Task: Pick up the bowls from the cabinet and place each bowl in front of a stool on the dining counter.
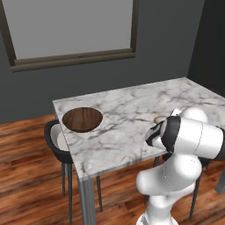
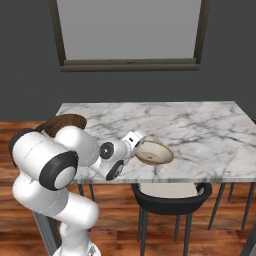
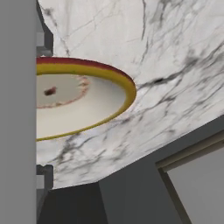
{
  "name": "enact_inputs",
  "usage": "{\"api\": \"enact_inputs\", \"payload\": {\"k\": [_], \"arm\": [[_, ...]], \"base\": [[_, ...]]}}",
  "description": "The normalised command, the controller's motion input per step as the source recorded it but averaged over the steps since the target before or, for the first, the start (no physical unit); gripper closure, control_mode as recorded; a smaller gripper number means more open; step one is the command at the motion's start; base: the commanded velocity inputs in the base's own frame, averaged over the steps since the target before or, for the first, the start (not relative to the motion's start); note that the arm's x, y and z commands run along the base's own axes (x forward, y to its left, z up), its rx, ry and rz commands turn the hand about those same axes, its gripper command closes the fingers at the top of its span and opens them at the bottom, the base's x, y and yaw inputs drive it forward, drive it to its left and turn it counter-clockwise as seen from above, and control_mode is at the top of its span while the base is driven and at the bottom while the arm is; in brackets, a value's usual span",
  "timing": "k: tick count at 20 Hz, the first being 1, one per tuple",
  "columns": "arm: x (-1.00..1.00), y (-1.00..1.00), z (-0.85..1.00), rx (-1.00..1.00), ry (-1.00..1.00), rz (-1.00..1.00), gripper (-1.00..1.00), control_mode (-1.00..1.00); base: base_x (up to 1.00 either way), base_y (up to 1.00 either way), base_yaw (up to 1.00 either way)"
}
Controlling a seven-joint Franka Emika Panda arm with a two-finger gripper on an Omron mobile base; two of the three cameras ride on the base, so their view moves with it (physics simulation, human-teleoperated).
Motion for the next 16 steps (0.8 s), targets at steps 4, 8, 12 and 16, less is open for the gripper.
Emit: {"api": "enact_inputs", "payload": {"k": [4,8,12,16], "arm": [[-0.05,0.1,0.82,0.0,0.1,-0.04,-1.0,-1.0],[-0.18,0.16,0.72,0.0,0.14,-0.03,-1.0,-1.0],[-0.26,0.15,0.69,0.01,0.17,0.0,-1.0,-1.0],[-0.43,0.15,0.97,0.12,0.19,-0.02,-1.0,-1.0]], "base": [[0.0,0.0,0.0],[0.0,0.0,0.0],[0.0,0.0,0.0],[0.0,0.0,0.0]]}}
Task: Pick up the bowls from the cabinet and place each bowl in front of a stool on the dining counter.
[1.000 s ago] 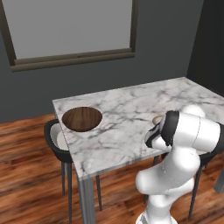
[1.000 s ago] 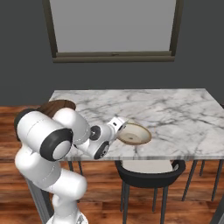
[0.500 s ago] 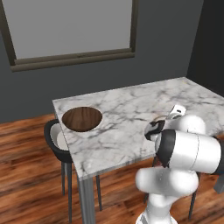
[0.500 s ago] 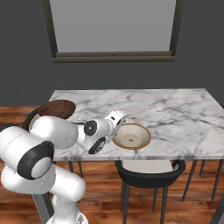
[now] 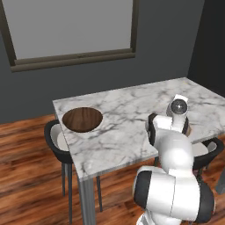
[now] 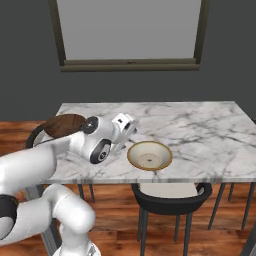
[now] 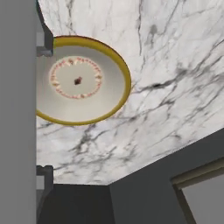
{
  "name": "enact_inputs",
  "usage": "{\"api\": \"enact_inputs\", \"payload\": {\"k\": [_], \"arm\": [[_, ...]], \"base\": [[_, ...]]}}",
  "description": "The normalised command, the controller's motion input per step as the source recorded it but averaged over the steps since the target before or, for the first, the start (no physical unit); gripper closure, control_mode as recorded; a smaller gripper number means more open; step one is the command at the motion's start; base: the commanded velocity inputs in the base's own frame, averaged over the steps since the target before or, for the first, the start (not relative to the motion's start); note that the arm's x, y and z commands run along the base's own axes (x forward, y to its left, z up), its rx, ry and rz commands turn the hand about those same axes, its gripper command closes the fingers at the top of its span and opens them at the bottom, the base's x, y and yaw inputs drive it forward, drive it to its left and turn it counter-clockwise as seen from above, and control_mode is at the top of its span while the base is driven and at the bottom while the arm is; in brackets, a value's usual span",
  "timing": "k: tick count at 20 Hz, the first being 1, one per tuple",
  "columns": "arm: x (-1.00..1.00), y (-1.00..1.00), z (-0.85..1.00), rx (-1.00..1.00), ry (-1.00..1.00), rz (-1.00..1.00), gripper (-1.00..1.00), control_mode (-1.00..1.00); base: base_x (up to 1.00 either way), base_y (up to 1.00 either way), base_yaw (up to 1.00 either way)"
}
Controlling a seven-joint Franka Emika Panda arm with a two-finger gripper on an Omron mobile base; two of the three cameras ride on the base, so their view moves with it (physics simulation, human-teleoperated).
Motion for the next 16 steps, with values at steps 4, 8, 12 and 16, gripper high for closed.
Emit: {"api": "enact_inputs", "payload": {"k": [4,8,12,16], "arm": [[-0.68,0.24,1.0,0.1,0.05,-0.03,-1.0,-1.0],[-0.99,0.49,1.0,0.06,0.04,0.0,-1.0,-1.0],[-1.0,0.93,0.84,0.0,0.14,0.1,-1.0,-1.0],[-1.0,1.0,-0.04,0.0,0.02,0.12,-1.0,-1.0]], "base": [[0.0,0.0,0.0],[0.0,0.0,0.0],[0.0,0.0,0.0],[0.0,0.0,0.0]]}}
